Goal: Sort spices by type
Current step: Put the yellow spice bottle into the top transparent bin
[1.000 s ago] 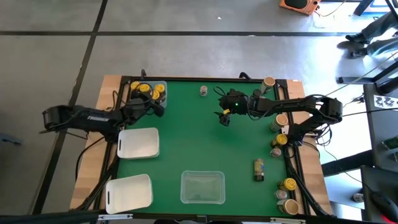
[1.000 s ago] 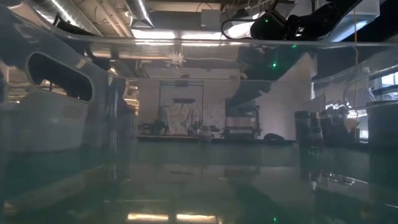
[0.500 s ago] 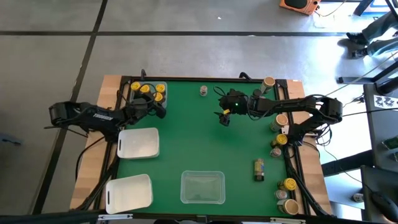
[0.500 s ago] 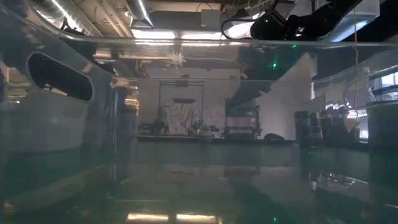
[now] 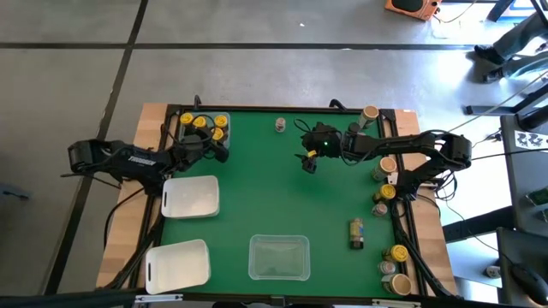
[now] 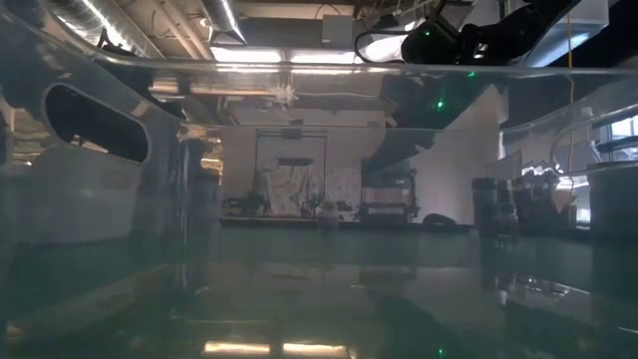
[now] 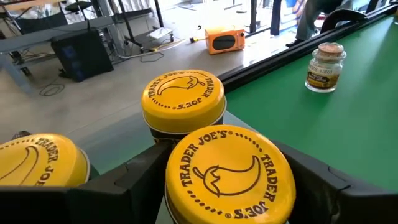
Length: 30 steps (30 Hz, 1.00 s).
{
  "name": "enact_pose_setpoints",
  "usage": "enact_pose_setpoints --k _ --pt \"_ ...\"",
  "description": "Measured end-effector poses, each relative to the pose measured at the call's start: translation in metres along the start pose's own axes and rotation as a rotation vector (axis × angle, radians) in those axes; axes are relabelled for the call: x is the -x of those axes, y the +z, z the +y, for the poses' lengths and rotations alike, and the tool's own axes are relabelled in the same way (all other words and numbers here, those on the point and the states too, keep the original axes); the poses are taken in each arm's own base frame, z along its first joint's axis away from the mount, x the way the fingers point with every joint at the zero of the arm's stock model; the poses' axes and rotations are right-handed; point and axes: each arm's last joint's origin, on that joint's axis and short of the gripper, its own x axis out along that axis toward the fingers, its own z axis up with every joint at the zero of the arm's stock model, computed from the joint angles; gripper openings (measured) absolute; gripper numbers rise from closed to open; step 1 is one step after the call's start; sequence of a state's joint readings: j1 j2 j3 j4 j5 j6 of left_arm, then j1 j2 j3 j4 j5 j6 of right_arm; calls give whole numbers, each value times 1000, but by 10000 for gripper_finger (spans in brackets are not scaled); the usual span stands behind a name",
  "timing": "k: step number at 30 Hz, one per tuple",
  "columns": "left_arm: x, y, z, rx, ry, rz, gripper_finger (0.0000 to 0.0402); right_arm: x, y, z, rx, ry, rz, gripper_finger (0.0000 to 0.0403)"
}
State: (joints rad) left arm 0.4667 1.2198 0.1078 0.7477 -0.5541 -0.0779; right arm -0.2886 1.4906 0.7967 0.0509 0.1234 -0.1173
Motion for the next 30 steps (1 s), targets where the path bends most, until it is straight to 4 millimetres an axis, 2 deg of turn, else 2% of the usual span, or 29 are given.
enact_pose_setpoints --k 13,20,30 --pt "4 9 2 -2 2 -60 312 0 0 0 19 0 0 340" --pt "13 27 4 45 -11 -162 317 0 0 0 19 10 -2 340" --pt "25 60 -10 182 -267 -277 312 0 4 1 9 34 -41 340"
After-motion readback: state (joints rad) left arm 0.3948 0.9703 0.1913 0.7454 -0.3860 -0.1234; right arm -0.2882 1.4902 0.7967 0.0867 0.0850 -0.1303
